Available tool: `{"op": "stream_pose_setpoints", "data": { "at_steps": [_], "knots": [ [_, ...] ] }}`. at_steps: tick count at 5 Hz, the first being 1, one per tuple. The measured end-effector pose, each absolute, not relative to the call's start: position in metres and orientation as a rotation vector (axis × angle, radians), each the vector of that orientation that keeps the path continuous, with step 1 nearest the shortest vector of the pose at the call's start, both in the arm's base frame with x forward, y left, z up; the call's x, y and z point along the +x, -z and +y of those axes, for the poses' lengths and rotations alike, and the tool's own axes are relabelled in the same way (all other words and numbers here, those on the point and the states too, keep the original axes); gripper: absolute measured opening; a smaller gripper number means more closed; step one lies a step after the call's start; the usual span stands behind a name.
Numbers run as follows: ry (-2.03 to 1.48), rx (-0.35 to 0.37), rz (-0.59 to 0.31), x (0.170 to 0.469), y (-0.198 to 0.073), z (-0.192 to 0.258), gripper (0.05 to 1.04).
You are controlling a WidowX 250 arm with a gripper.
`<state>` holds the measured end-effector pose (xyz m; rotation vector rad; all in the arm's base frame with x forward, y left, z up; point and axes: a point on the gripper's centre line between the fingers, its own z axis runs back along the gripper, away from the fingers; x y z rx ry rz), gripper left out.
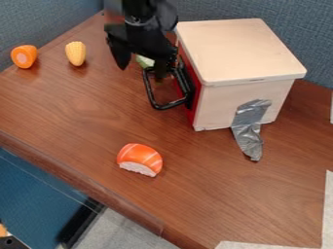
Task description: Open the drawer
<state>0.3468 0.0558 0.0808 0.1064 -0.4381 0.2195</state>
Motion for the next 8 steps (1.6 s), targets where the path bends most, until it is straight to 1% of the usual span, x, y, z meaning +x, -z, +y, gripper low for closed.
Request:
{"op": "stream_pose_setpoints", "data": {
  "at_steps": [1, 2, 3, 4, 6, 7, 8],
  "knots": [
    [-0.295, 0.147, -0.432, 0.349, -0.07, 0.058, 0.999],
    [-0.381, 0.17, -0.434, 0.349, -0.06, 0.063, 0.999],
    [-0.443, 0.177, -0.418, 0.348, -0.05, 0.065, 0.999],
    [-0.49, 0.189, -0.405, 0.347, -0.044, 0.067, 0.948],
    [-0.491, 0.21, -0.421, 0.348, -0.044, 0.068, 0.385],
    [-0.537, 0.2, -0.421, 0.34, -0.049, 0.076, 0.187],
    [-0.581, 0.204, -0.412, 0.328, -0.055, 0.091, 0.132]
  ]
}}
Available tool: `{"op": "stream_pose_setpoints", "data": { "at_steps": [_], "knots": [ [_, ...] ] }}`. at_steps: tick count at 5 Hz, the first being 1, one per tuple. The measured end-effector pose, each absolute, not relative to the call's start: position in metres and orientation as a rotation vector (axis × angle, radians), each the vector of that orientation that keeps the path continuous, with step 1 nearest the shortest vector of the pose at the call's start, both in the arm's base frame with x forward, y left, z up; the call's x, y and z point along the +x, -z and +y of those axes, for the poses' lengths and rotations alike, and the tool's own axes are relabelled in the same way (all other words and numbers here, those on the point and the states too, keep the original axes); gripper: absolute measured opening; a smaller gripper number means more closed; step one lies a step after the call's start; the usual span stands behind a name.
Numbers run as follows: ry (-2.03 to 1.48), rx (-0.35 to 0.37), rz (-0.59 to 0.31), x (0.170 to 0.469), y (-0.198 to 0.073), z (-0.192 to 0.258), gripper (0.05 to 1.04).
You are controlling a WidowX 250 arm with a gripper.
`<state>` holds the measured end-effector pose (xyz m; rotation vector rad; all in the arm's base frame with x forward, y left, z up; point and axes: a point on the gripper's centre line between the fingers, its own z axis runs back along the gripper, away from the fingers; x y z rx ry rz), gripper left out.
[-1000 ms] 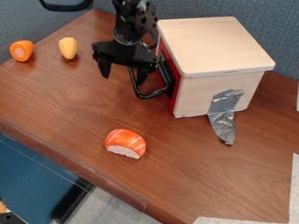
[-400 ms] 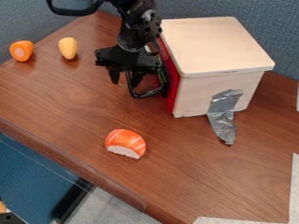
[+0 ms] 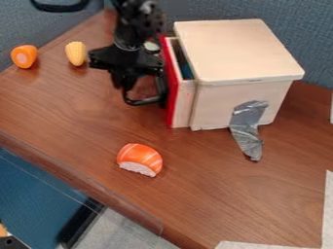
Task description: Open the drawer
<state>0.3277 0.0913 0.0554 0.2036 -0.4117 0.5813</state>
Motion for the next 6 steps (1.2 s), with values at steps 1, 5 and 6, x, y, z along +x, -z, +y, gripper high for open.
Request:
{"op": "stream_pose_setpoints", "data": {
  "at_steps": [1, 5, 6],
  "knots": [
    [-0.6, 0.224, -0.404, 0.314, -0.058, 0.107, 0.111],
    [-0.626, 0.25, -0.375, 0.28, -0.053, 0.132, 0.148],
    [-0.548, 0.248, -0.37, 0.279, -0.056, 0.131, 0.364]
  ]
}}
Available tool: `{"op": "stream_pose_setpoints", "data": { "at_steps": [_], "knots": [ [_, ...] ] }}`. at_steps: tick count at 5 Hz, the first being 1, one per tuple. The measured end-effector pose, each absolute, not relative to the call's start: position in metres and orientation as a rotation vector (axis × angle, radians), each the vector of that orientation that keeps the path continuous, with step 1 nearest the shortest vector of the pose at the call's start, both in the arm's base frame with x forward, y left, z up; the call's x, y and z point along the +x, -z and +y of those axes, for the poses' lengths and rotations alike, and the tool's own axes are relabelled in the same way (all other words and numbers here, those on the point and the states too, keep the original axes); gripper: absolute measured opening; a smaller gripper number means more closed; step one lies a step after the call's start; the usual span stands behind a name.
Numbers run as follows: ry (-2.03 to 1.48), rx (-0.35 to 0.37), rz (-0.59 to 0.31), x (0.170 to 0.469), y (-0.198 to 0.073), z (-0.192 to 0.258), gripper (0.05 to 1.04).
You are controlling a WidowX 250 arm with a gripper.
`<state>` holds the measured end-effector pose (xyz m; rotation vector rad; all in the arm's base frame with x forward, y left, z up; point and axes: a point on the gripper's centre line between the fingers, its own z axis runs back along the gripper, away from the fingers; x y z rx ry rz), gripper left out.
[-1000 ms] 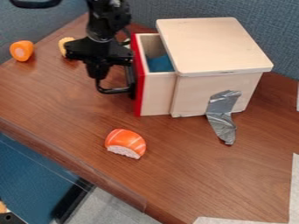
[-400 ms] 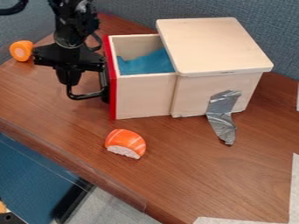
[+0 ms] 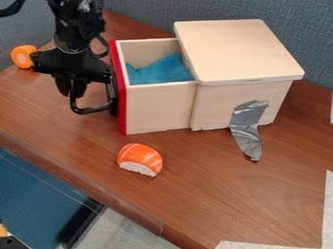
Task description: Open the drawer
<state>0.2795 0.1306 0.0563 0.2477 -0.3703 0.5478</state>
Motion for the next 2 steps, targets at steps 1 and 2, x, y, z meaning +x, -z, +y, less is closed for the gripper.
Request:
{"op": "stream_pose_setpoints", "data": {
  "at_steps": [1, 2],
  "knots": [
    [-0.476, 0.239, -0.364, 0.278, -0.067, 0.127, 0.675],
    [-0.373, 0.187, -0.423, 0.278, -0.09, 0.123, 0.954]
  ]
}}
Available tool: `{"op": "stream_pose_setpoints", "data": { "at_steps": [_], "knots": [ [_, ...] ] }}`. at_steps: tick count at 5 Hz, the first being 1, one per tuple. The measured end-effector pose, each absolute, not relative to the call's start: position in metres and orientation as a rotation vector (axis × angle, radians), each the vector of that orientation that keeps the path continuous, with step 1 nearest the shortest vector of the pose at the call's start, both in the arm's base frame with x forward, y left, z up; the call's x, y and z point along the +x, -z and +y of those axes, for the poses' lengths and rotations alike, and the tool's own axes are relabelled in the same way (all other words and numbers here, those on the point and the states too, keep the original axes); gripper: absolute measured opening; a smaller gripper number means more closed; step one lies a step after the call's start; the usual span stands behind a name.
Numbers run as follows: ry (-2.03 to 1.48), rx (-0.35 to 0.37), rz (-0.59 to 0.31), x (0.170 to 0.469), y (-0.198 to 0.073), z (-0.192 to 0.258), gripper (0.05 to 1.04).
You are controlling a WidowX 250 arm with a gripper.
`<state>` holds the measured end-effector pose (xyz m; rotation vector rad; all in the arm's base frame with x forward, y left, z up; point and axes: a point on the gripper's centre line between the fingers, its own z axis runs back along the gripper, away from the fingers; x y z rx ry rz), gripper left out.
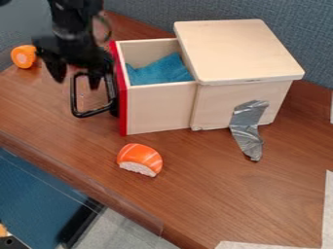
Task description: Open the drawer
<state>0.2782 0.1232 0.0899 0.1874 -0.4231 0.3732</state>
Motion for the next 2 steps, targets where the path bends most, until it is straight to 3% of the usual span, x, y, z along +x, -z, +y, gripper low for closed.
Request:
{"op": "stream_pose_setpoints", "data": {
  "at_steps": [1, 2],
  "knots": [
    [-0.245, 0.148, -0.431, 0.267, -0.108, 0.124, 1.007],
    [-0.143, 0.132, -0.428, 0.255, -0.12, 0.126, 1.001]
  ]
}}
